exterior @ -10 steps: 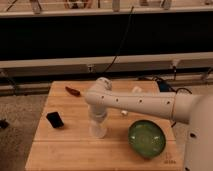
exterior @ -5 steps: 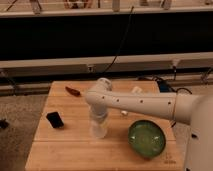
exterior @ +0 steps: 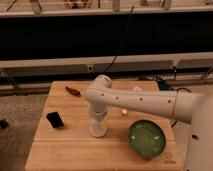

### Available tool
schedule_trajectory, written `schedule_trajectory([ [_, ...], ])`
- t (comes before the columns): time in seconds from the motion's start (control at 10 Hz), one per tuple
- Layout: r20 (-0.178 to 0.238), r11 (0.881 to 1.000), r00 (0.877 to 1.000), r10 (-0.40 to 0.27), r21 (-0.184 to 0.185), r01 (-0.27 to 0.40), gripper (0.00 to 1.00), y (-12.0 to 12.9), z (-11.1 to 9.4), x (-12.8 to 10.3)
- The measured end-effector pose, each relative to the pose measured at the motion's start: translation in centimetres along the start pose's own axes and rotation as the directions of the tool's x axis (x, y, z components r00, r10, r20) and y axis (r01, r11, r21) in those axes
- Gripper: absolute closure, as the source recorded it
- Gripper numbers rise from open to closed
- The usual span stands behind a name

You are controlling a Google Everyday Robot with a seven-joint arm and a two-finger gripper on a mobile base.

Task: Place the ceramic cup over the eraser

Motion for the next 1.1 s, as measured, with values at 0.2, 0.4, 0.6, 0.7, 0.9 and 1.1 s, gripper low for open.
schedule_trajectory([
  [0.2, -0.002, 0.999, 0.999, -0.039, 0.005, 0.039, 1.00, -1.9, -3.4, -1.3],
  [0.4, 0.002, 0.996, 0.996, -0.084, 0.006, 0.084, 1.00, -3.5, -5.9, -2.8],
  [0.6, 0.004, 0.991, 0.991, -0.133, 0.016, 0.133, 1.00, -5.2, -7.7, -4.2],
  [0.7, 0.002, 0.989, 0.989, -0.150, 0.015, 0.150, 1.00, -5.6, -8.6, -4.5],
  [0.9, 0.003, 0.978, 0.979, -0.206, 0.031, 0.206, 1.00, -8.0, -10.7, -6.4],
  [1.1, 0.011, 0.966, 0.966, -0.257, 0.046, 0.256, 1.00, -10.0, -11.8, -8.0],
])
